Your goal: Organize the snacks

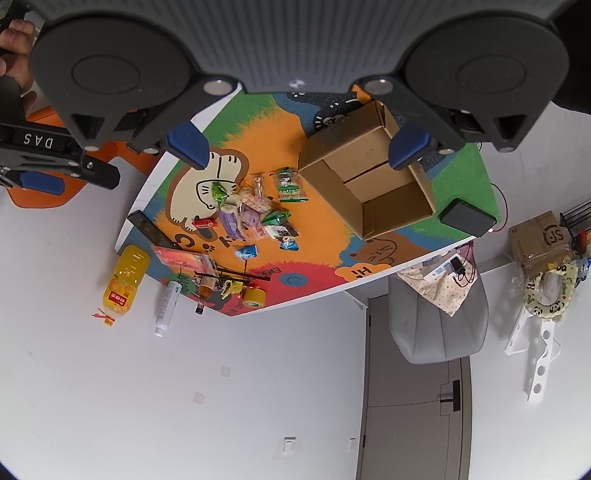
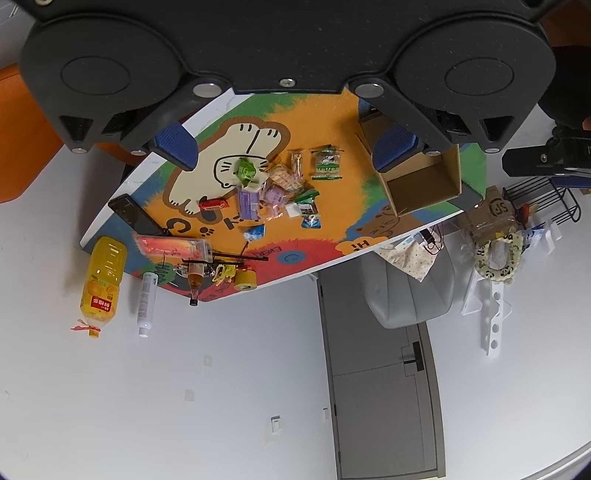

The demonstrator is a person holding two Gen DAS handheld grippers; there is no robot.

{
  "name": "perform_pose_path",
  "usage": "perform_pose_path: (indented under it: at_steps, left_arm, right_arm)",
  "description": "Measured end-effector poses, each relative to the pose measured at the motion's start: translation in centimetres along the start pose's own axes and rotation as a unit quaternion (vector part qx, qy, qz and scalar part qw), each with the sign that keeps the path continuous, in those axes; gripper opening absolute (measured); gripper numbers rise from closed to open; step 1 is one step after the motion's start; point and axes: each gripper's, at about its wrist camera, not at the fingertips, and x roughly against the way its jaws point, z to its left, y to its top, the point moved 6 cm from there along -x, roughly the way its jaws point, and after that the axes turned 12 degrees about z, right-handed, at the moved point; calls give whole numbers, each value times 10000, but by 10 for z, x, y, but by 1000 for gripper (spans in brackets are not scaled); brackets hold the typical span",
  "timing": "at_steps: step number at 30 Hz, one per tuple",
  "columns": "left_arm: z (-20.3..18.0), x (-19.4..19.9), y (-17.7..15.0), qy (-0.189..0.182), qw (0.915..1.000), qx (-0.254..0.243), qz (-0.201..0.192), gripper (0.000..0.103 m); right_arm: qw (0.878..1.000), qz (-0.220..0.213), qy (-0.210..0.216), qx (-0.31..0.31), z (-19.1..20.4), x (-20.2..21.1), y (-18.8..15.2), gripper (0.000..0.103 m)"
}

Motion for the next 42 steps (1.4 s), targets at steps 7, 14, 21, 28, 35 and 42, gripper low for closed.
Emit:
perform_pose_path:
  at_steps: [7, 14, 21, 28, 35, 42]
  left_arm:
    - [6, -2, 2, 9, 10000, 69, -11, 103]
    - [12, -6, 2, 42, 9999, 122, 7, 103]
    - [20, -12, 13, 74, 9998, 191, -63, 103]
    - [22, -26, 27, 35, 9998, 197, -11, 103]
    - [14, -52, 47, -187, 9995, 224, 111, 102]
    - [1, -91, 75, -330, 9989, 144, 308, 100]
  right_arm:
    - [10000, 20, 67, 29, 5, -1, 3, 103]
    - [10000, 14, 64, 18, 4, -8, 7, 103]
    - [9999, 96, 62, 104, -1, -19, 12, 103]
    - [9997, 200, 47, 100, -14, -34, 21, 103]
    - [9985, 523, 109, 128, -27, -69, 36, 89]
    - [9952, 946, 255, 56, -40, -109, 50, 77]
